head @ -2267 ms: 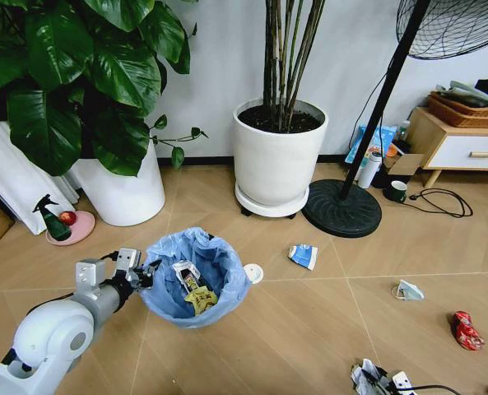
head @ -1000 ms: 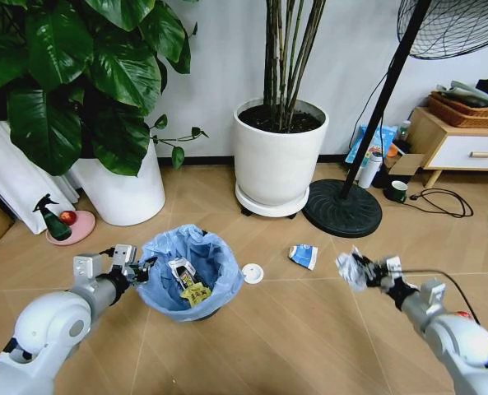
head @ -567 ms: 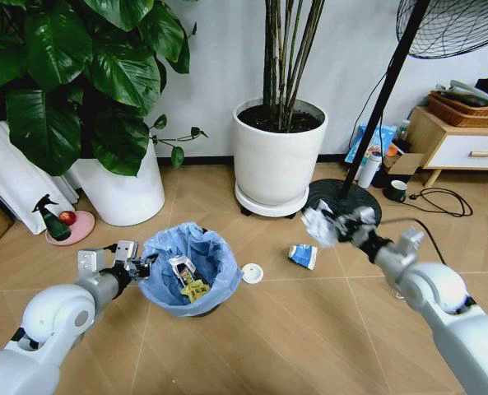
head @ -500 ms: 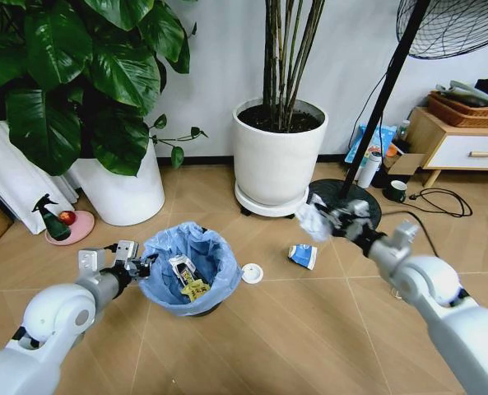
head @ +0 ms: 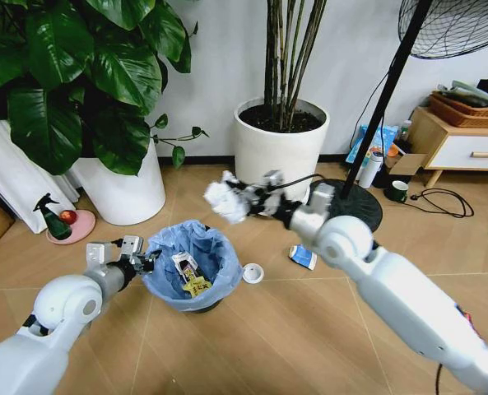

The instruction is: Pick up the trash bin and place the garbage on the floor into it.

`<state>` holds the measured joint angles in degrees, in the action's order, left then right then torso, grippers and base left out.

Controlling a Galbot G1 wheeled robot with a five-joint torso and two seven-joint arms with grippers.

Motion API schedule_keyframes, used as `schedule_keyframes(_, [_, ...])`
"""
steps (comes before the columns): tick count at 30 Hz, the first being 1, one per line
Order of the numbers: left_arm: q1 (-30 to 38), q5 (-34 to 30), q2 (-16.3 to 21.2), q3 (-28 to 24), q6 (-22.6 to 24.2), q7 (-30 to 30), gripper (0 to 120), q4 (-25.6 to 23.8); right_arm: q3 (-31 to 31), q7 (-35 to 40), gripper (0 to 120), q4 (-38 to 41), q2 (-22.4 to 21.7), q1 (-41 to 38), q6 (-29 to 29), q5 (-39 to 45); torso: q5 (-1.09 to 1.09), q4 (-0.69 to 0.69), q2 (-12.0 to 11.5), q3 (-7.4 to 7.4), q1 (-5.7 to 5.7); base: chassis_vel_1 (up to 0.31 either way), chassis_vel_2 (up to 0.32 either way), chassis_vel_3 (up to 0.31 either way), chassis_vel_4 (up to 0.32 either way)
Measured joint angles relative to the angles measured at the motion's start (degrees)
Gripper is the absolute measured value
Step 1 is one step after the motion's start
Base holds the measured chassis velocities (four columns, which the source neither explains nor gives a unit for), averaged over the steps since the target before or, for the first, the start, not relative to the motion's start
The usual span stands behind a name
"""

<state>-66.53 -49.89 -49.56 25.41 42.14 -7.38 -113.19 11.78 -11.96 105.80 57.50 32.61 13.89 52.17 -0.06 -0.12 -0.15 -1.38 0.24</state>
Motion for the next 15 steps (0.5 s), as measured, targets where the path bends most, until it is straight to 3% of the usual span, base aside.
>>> schedule_keyframes(15, [2.11,-0.19,-0.29,-1.19,0.0,0.0,0,1.22,7.79,0.31,0,-0.67,1.92,0.09,0.24,-2.38,0.0,-0.01,0.0,0.01,0.0,0.0,0.0,0.0,0.0])
